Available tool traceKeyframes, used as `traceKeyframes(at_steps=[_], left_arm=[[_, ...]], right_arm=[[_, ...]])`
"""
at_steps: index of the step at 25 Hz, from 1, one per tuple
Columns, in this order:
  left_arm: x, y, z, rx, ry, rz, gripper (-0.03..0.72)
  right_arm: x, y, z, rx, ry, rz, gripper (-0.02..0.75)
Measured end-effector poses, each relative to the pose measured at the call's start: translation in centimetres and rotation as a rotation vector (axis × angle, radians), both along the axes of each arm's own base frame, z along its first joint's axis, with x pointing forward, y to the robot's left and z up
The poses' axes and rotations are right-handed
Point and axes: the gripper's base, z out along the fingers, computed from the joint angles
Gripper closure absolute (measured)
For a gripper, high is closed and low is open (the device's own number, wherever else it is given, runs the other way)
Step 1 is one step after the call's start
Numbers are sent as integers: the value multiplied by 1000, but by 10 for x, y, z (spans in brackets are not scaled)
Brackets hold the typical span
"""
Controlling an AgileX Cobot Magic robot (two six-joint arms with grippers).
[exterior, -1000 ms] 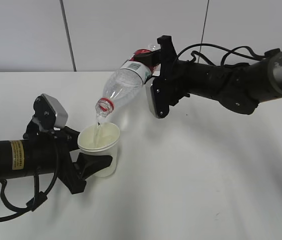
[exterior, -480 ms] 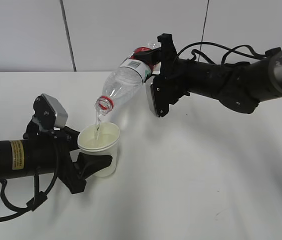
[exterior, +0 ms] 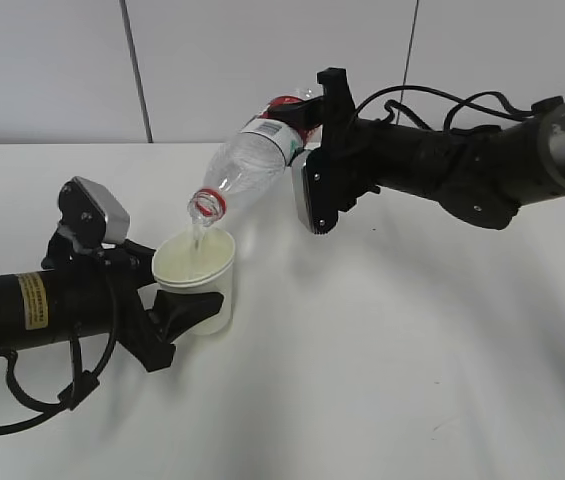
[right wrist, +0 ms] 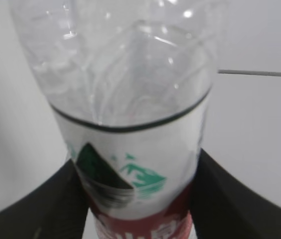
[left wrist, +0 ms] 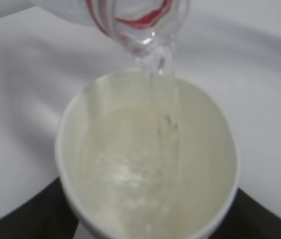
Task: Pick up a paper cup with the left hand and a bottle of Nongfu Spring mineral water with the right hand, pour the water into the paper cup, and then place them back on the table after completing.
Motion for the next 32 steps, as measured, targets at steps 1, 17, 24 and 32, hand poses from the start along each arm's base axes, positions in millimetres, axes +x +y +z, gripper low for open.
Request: traceKeyframes(at_steps=[1, 17, 24, 32], left_arm=[[0, 0, 0, 0, -2, 4, 248], [7, 5, 2, -2, -38, 90, 248], [13, 9, 0, -6, -50, 173, 248], [20, 12, -7, -40, -108, 241, 248]], right_arm=[[-1, 0, -2, 14, 20, -4, 324], [-5, -4, -9, 779, 700, -213, 325], [-24, -11, -29, 1047, 901, -264, 325], [-44, -26, -48, 1240, 933, -349, 325]])
